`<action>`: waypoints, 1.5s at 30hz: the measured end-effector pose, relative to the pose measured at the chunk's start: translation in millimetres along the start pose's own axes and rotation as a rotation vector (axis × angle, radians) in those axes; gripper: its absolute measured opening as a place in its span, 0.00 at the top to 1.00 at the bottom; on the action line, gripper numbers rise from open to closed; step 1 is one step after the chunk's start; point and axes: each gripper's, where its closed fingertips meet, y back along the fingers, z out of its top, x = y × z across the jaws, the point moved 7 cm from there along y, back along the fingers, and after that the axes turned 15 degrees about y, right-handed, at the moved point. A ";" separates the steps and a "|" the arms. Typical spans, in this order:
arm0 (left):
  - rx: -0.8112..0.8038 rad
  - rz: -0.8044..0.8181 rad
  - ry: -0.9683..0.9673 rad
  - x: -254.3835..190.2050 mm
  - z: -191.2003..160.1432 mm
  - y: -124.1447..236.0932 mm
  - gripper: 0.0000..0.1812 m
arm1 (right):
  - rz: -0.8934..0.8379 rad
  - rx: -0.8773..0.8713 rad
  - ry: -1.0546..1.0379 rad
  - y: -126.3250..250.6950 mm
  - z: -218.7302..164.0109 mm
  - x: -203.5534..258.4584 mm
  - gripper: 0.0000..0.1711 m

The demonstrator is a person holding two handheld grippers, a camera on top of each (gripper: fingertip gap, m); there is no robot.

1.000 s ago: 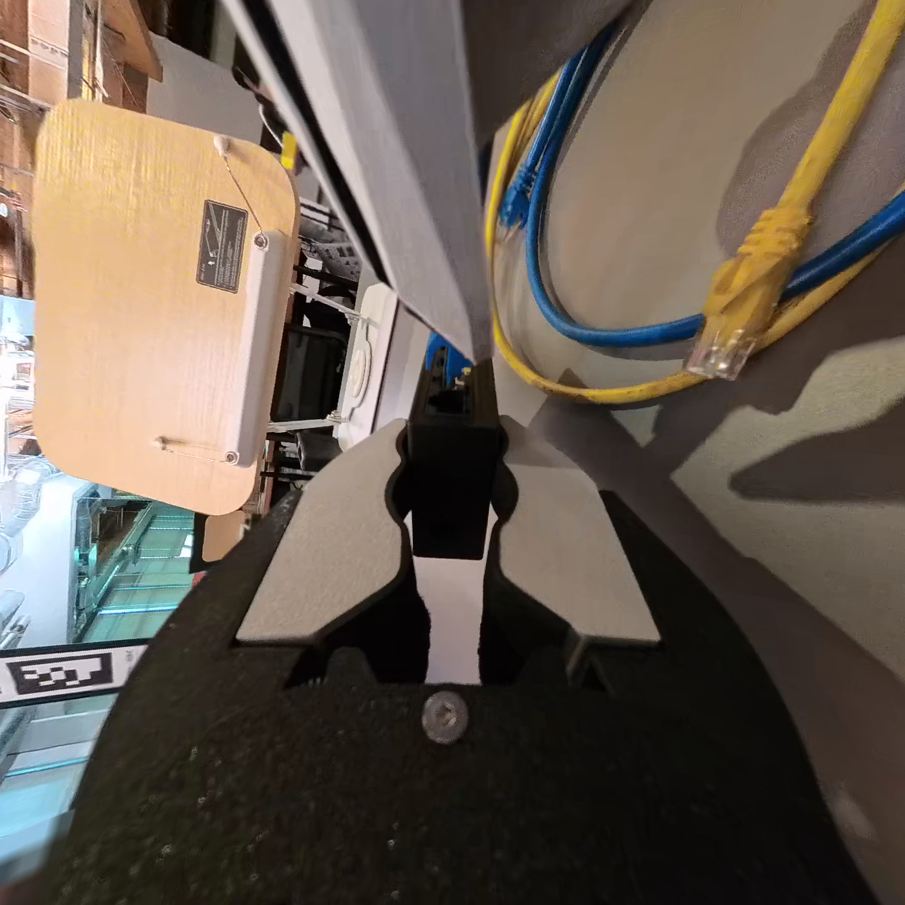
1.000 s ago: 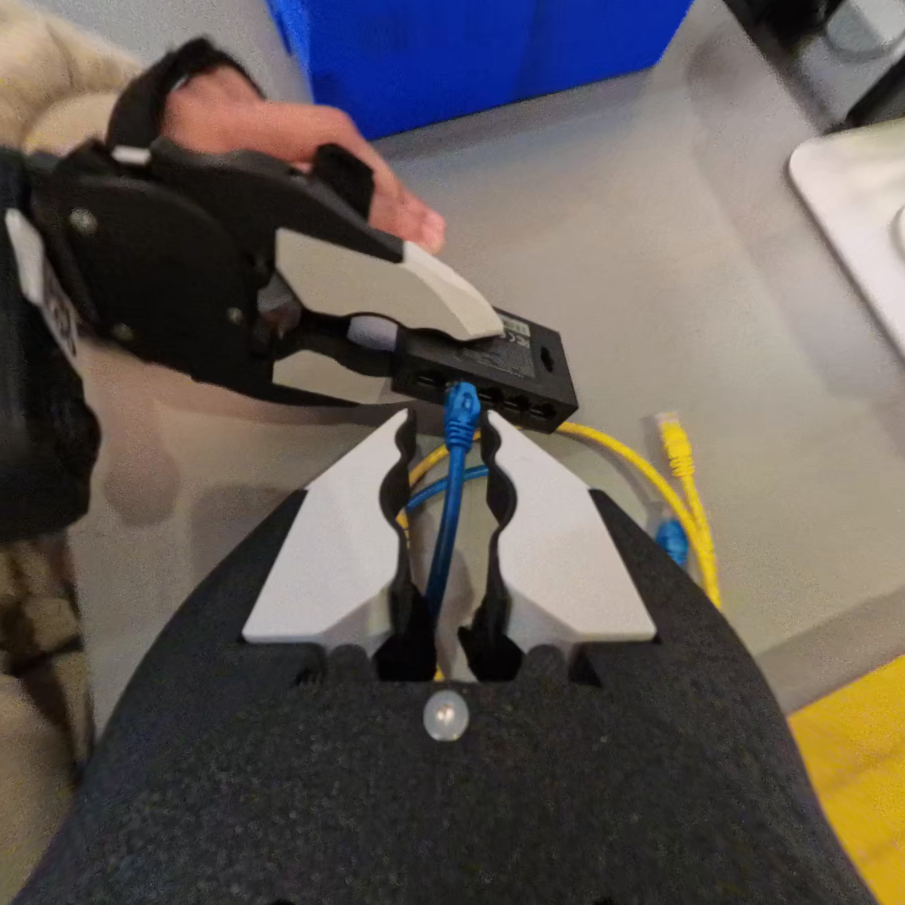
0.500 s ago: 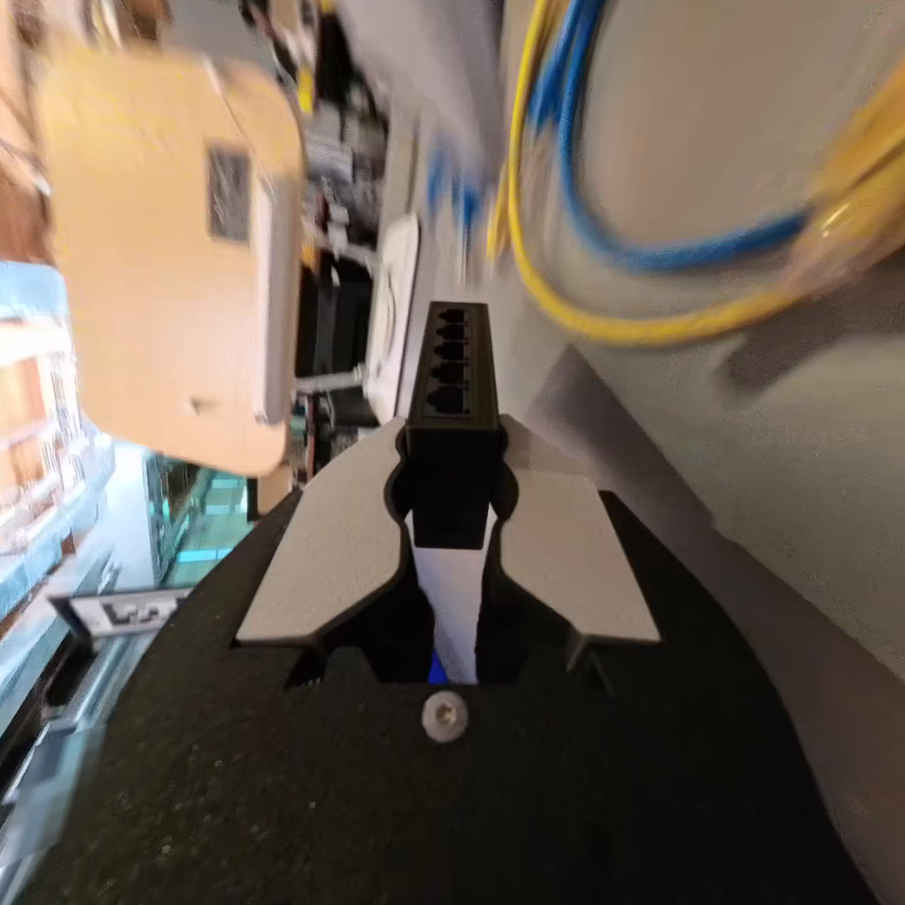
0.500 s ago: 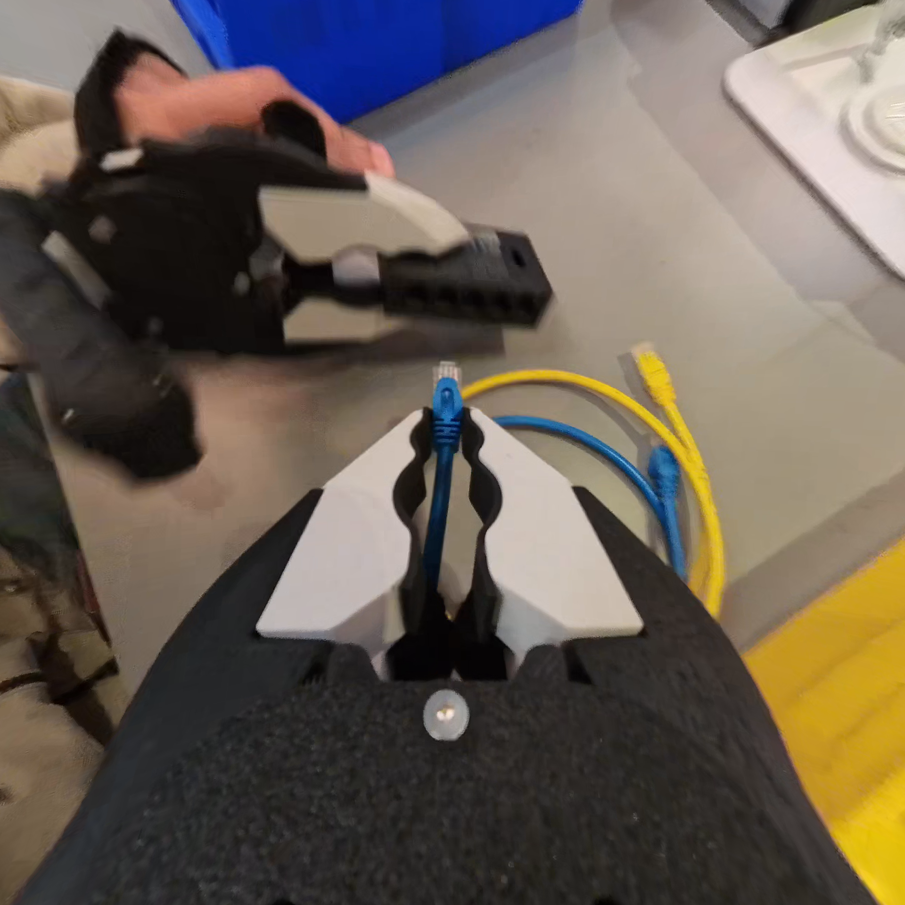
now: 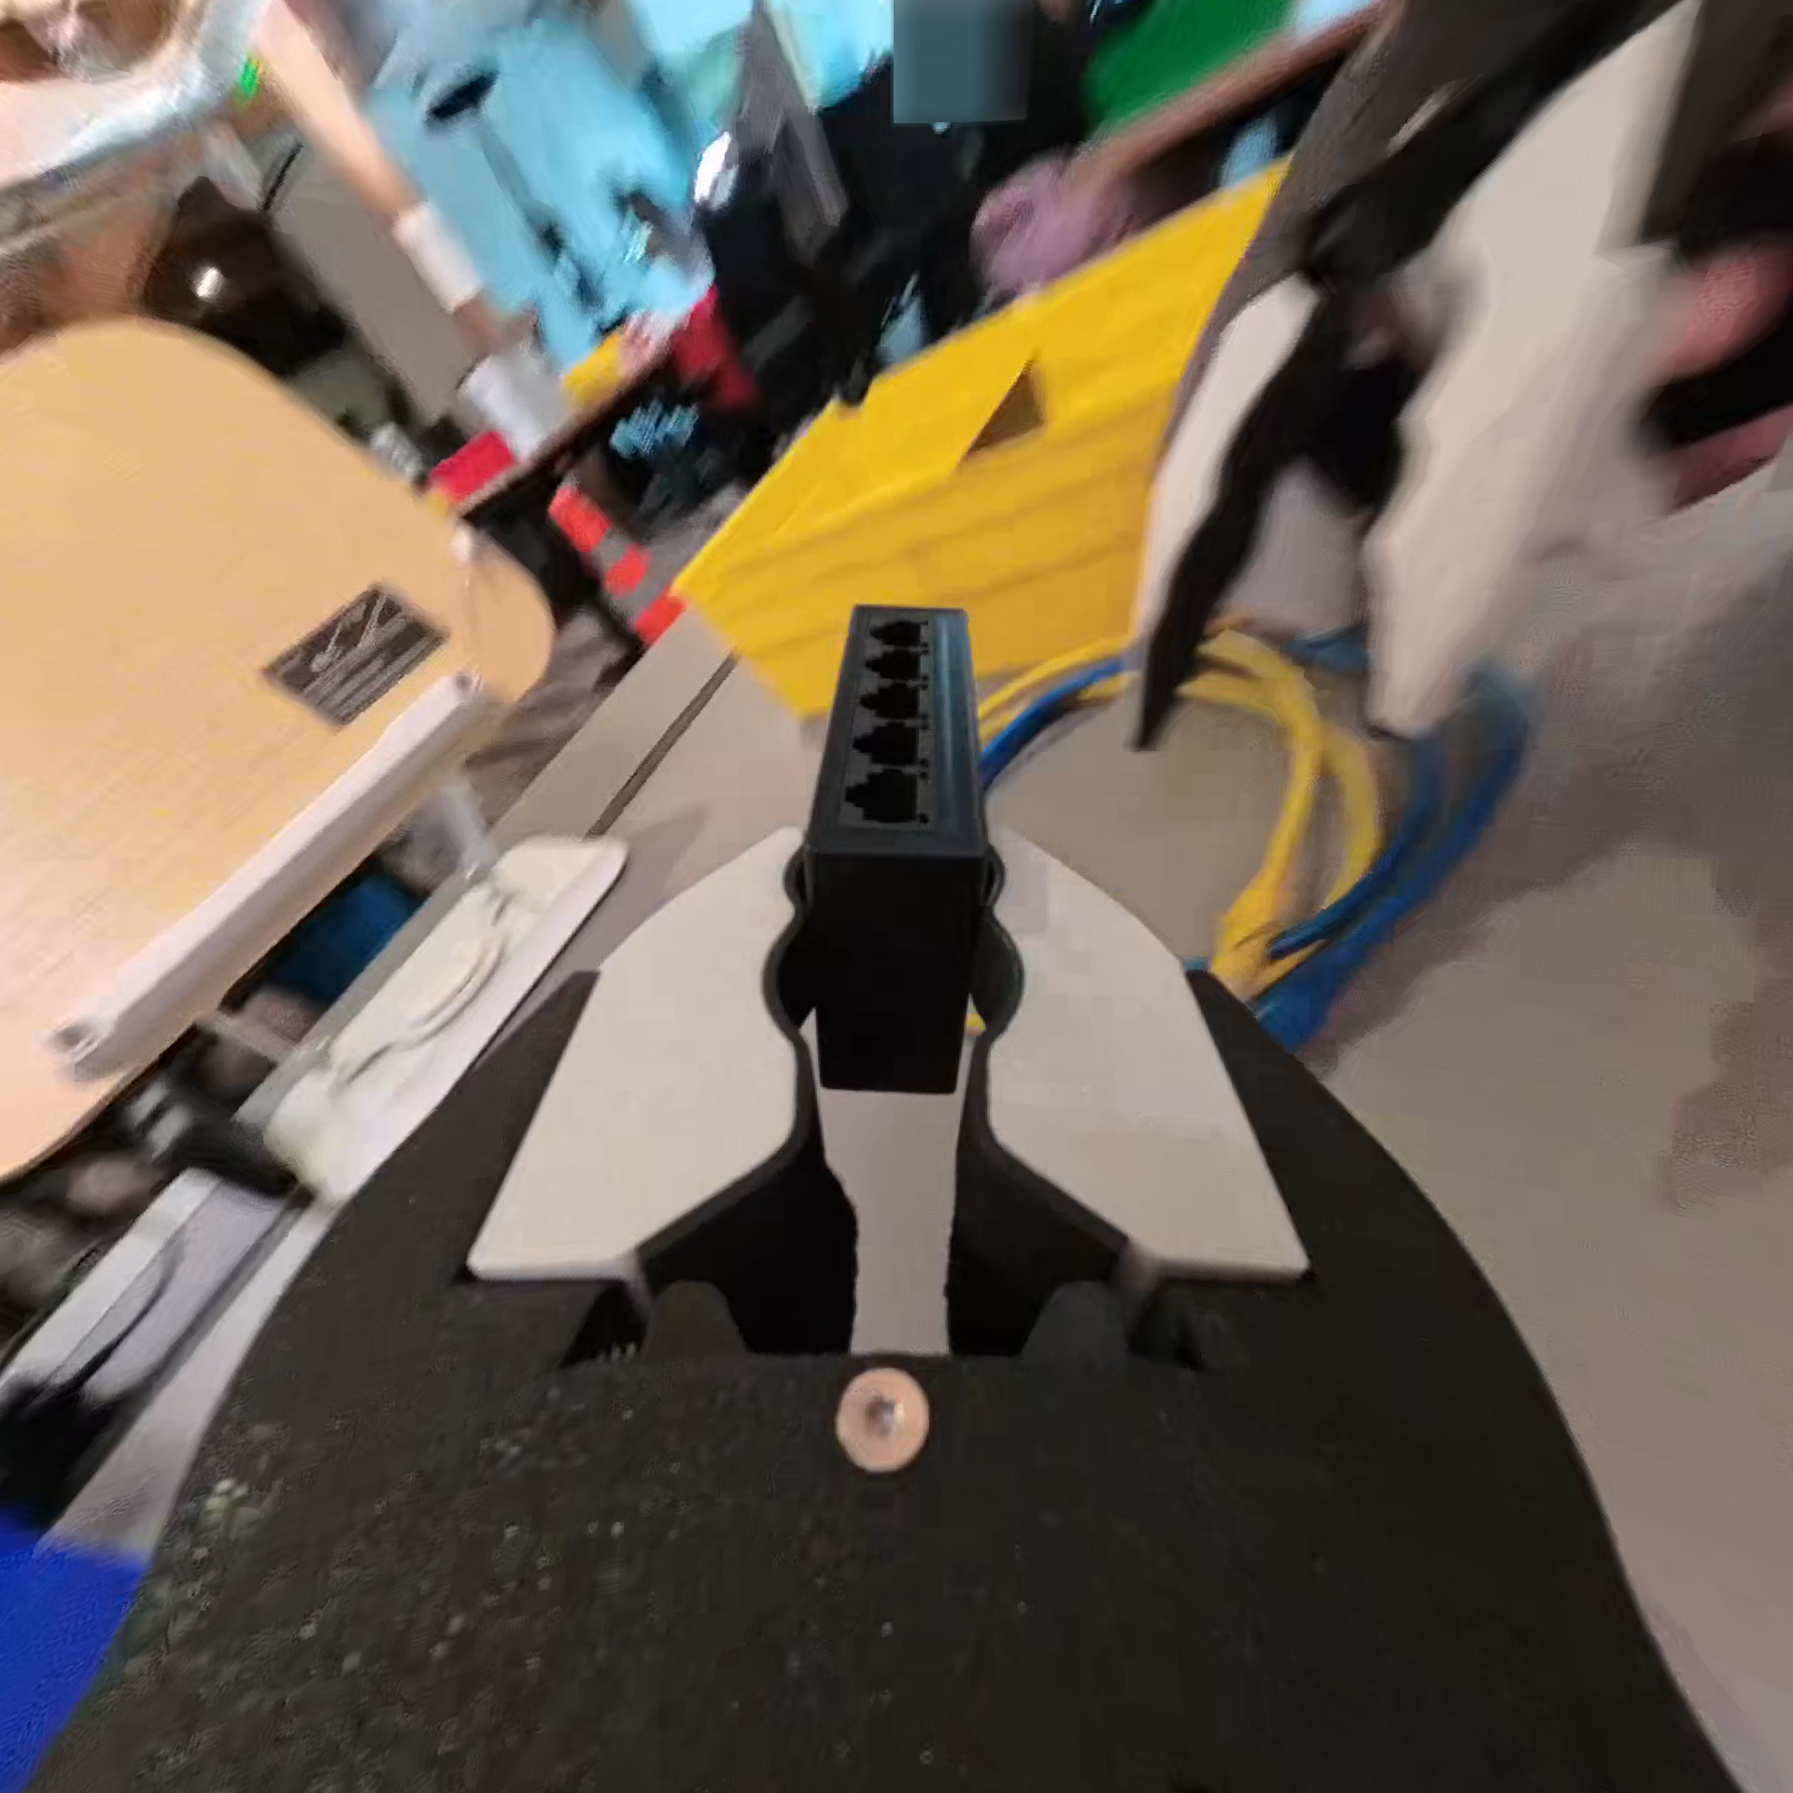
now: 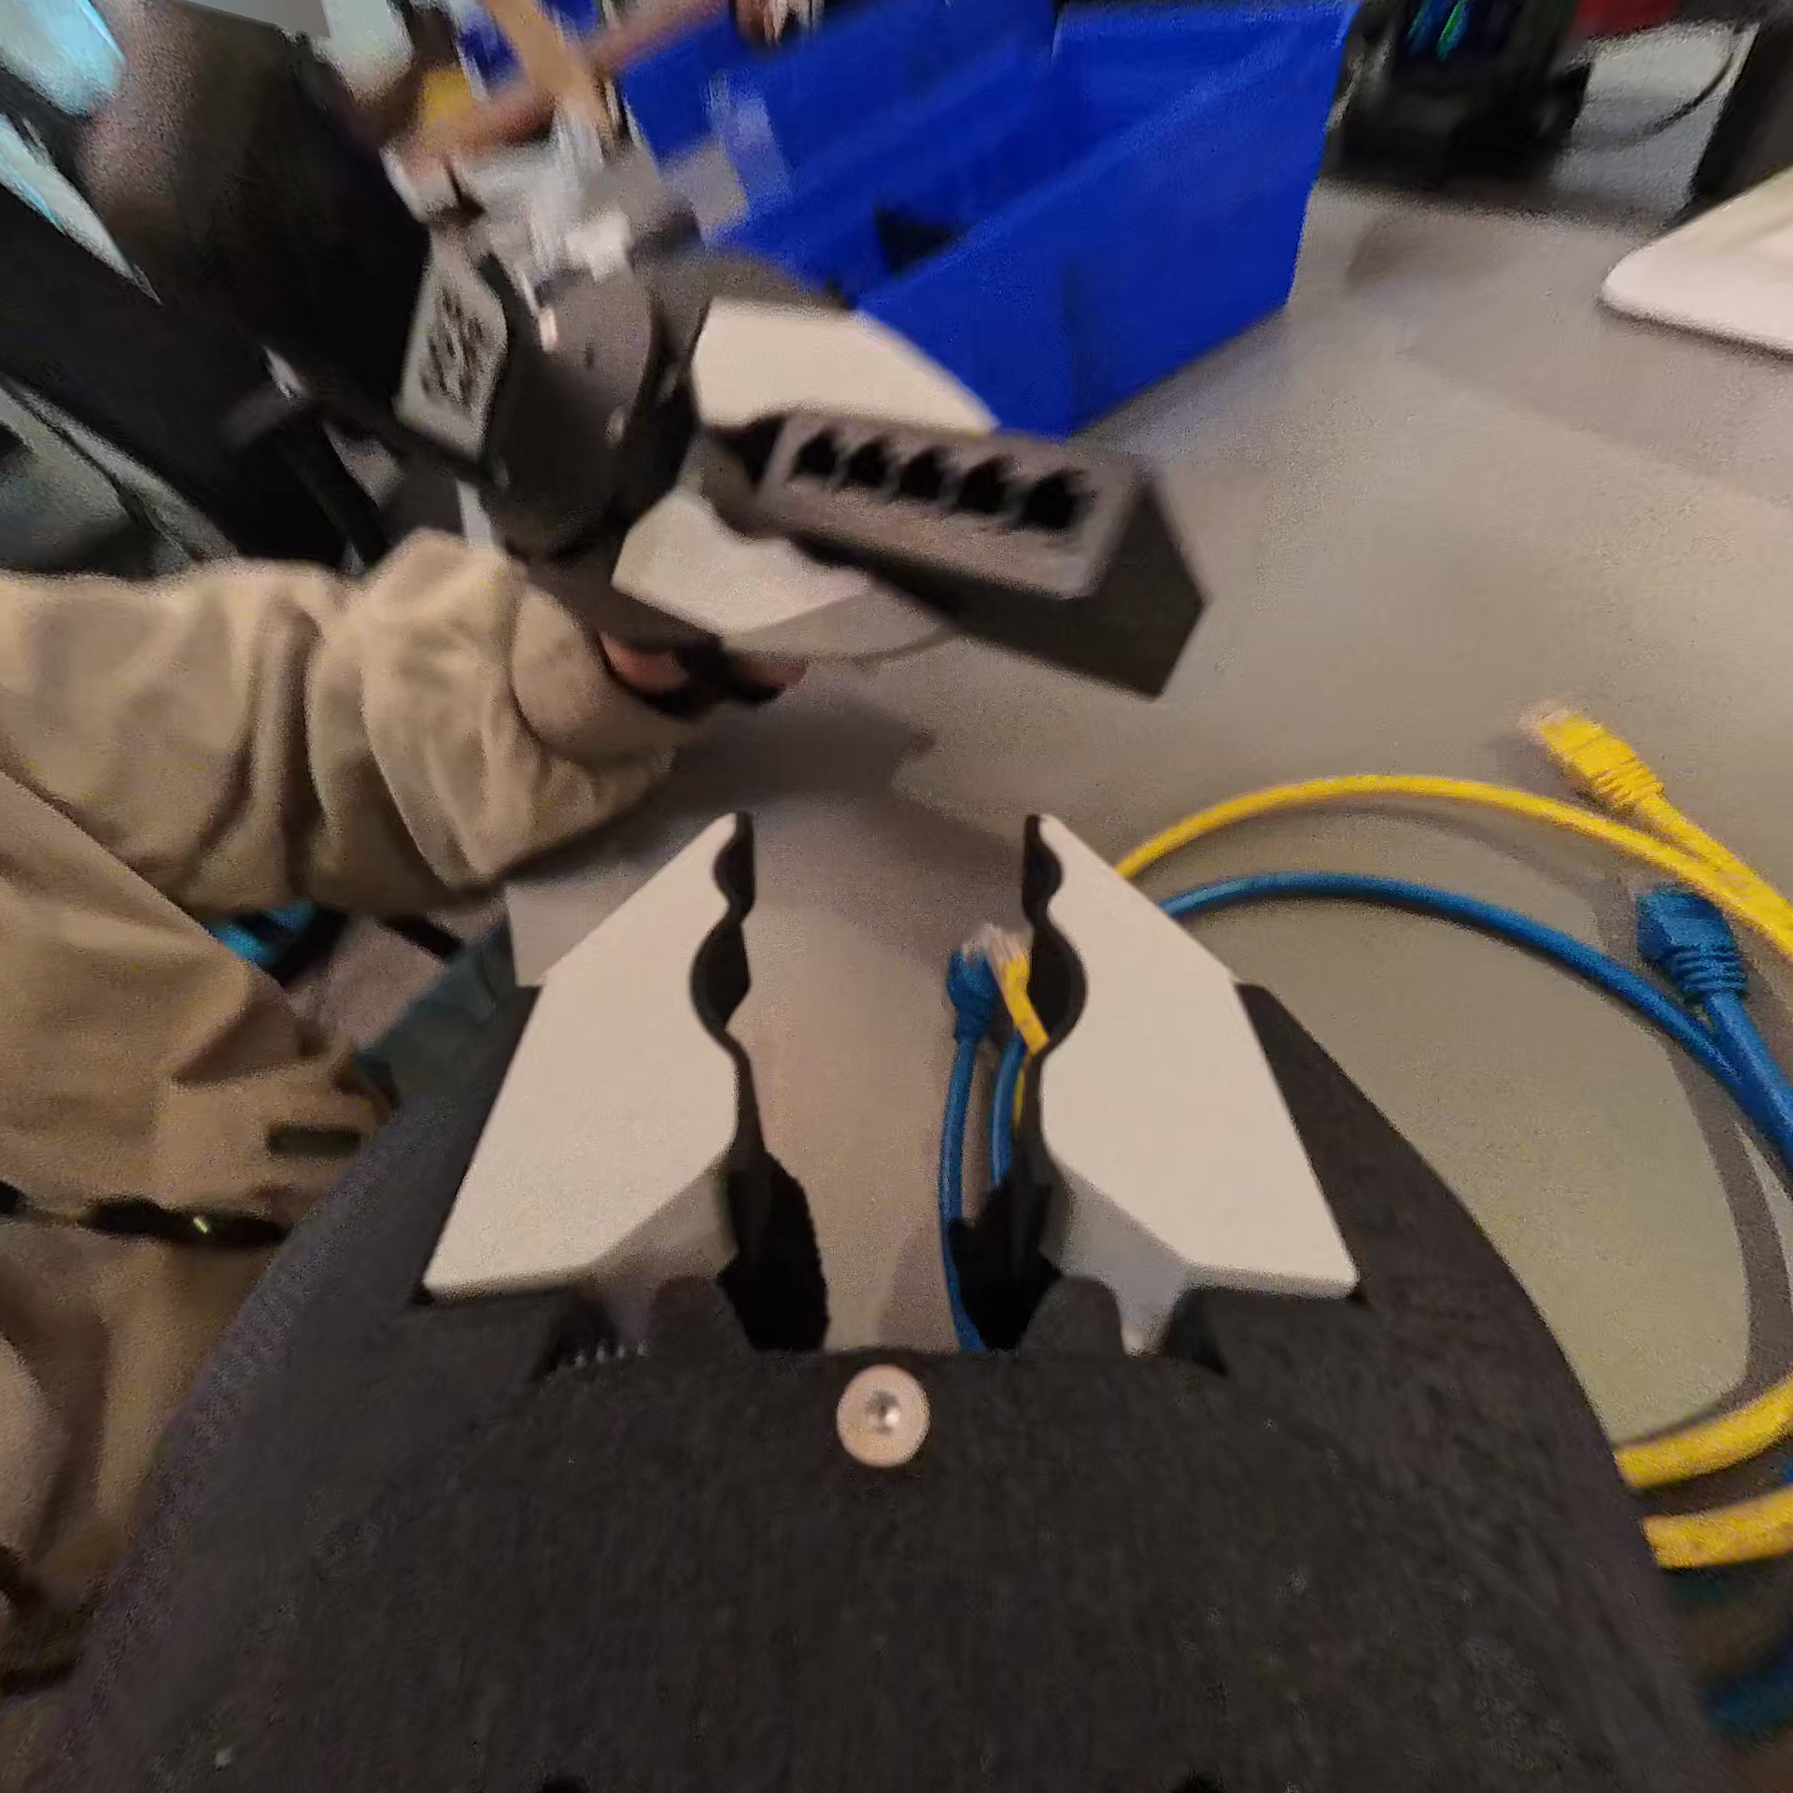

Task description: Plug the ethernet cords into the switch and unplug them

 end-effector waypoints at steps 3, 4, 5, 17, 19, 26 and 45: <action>-0.148 -0.098 0.012 -12.8 17.1 14.7 0.85 | 0.056 -0.145 -0.135 9.0 18.0 -5.2 0.56; -0.167 -0.110 -0.007 -18.8 20.9 17.6 0.84 | 0.102 -0.185 -0.183 9.7 23.7 -4.3 0.55; -0.172 -0.116 -0.043 -25.8 23.6 19.1 0.85 | 0.165 -0.214 -0.224 9.2 28.4 -1.2 0.55; 0.369 0.104 0.057 -56.2 1.4 29.6 0.74 | -0.142 -0.005 -0.105 74.2 52.9 -55.4 0.62; 0.552 0.102 0.207 -64.7 -17.1 47.9 0.75 | -0.481 0.183 0.084 120.6 65.8 -104.0 0.62; 0.574 0.140 0.448 -91.1 -21.3 97.9 0.76 | -0.597 0.780 -0.112 150.1 12.2 -279.8 0.62; 0.650 0.032 0.356 -7.7 2.1 -9.4 0.77 | -0.717 0.323 0.070 165.7 52.7 -169.5 0.59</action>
